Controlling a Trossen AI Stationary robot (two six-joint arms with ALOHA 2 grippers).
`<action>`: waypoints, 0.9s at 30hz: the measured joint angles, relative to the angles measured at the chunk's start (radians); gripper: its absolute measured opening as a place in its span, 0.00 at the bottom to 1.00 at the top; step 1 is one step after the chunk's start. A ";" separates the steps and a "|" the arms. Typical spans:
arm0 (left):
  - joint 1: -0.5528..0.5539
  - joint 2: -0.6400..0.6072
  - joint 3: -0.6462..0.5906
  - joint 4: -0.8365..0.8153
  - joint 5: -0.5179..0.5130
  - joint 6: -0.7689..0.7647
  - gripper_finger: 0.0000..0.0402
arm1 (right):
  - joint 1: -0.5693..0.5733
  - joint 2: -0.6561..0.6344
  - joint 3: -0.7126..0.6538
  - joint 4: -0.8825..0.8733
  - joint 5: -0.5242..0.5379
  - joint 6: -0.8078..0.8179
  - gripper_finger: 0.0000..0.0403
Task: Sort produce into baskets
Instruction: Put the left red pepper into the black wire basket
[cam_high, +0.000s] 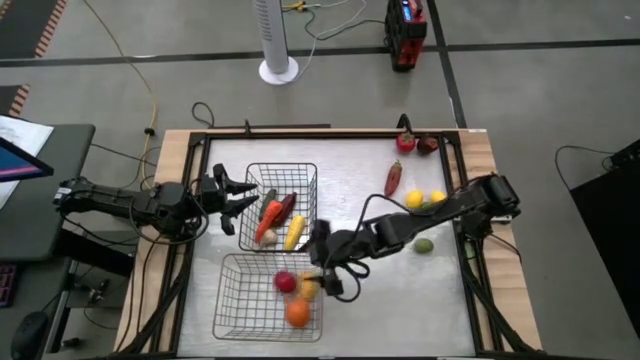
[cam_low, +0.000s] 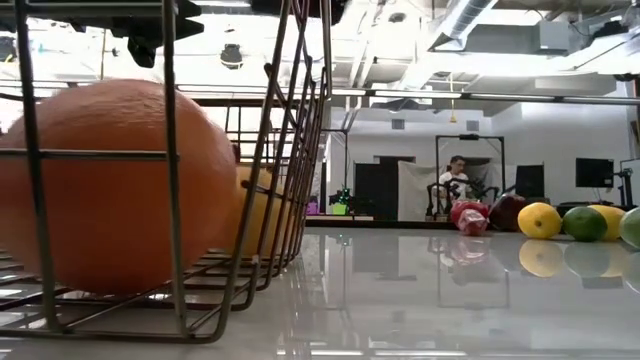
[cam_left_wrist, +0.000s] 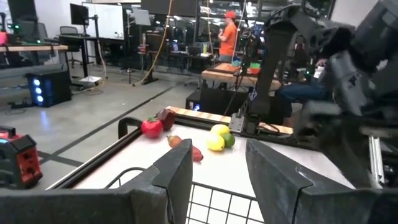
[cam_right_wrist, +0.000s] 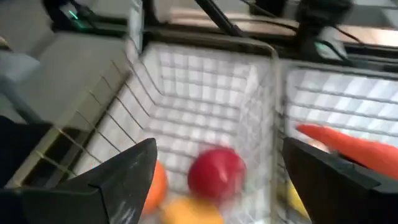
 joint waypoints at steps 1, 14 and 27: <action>0.000 0.000 0.000 0.000 0.000 0.000 0.34 | 0.001 -0.017 0.000 -0.064 0.052 -0.007 0.93; 0.000 0.000 0.000 0.003 0.000 -0.007 0.34 | -0.179 -0.330 -0.253 -0.806 0.488 0.327 0.84; 0.000 0.000 0.000 0.004 -0.010 0.001 0.34 | -0.729 -0.392 -0.623 -0.535 0.276 0.441 0.83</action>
